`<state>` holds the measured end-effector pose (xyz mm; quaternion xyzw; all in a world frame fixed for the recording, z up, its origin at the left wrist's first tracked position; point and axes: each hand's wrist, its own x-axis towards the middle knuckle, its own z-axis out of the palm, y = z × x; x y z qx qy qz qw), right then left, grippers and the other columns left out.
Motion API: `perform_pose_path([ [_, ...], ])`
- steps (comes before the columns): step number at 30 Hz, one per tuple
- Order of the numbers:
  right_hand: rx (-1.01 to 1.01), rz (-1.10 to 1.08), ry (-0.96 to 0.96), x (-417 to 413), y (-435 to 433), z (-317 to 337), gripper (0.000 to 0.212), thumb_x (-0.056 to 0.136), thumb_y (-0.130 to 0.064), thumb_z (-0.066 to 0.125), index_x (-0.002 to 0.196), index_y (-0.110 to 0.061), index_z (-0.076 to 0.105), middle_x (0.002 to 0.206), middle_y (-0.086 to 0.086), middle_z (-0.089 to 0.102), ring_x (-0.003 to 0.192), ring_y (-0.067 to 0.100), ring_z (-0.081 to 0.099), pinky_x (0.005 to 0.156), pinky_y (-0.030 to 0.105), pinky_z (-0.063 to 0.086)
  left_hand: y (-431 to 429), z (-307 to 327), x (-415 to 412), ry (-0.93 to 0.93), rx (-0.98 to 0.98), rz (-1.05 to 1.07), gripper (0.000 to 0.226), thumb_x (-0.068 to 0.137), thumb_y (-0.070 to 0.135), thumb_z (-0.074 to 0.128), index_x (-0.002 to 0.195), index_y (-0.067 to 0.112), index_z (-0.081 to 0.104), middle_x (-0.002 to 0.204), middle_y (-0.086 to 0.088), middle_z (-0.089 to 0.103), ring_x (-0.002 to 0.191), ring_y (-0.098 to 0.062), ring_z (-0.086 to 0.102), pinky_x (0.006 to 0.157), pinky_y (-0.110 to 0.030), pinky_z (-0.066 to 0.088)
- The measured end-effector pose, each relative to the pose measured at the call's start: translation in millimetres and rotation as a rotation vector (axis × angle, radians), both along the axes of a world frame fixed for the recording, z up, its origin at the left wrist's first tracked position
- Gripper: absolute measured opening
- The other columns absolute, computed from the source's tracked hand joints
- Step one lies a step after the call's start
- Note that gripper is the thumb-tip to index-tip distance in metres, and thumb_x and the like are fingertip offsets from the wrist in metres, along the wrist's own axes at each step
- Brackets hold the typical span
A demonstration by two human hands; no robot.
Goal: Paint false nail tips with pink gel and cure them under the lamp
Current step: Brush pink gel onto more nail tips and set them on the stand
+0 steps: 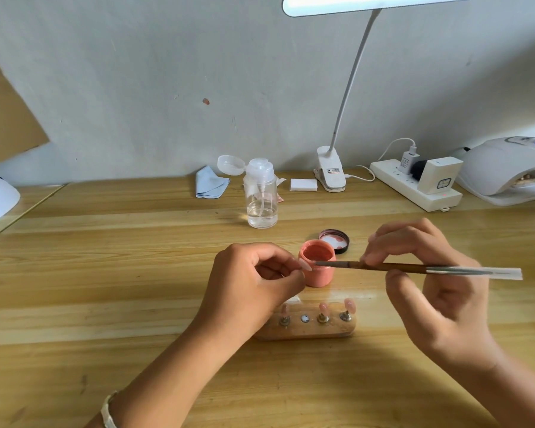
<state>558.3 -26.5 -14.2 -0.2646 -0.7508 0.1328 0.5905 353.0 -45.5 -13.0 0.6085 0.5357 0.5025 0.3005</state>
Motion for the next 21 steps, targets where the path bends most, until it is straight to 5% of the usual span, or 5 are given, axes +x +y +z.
perform_pose_path([
  [15,-0.062,0.036,0.012,-2.4,0.6,-1.9,0.018,0.085,-0.014,0.051,0.089,-0.006,0.067,0.096,0.004,0.065,0.098,0.016,0.064,0.088,0.023,0.045,1.9,-1.5,-1.5,-0.052,0.061,-0.042,0.019,0.077,0.003,0.081,0.076,0.022,0.078,0.073,0.006,0.075,0.066,-0.006,0.069,0.064,-0.015,0.051],
  [21,-0.032,0.041,0.043,1.5,-0.3,-0.7,0.020,0.079,-0.013,0.047,0.077,-0.004,0.065,0.084,0.015,0.062,0.090,0.026,0.062,0.082,0.029,0.046,2.5,-2.5,-1.8,-0.062,0.058,-0.050,0.021,0.079,0.003,0.080,0.075,0.024,0.078,0.075,0.006,0.076,0.070,-0.010,0.072,0.067,-0.017,0.053],
])
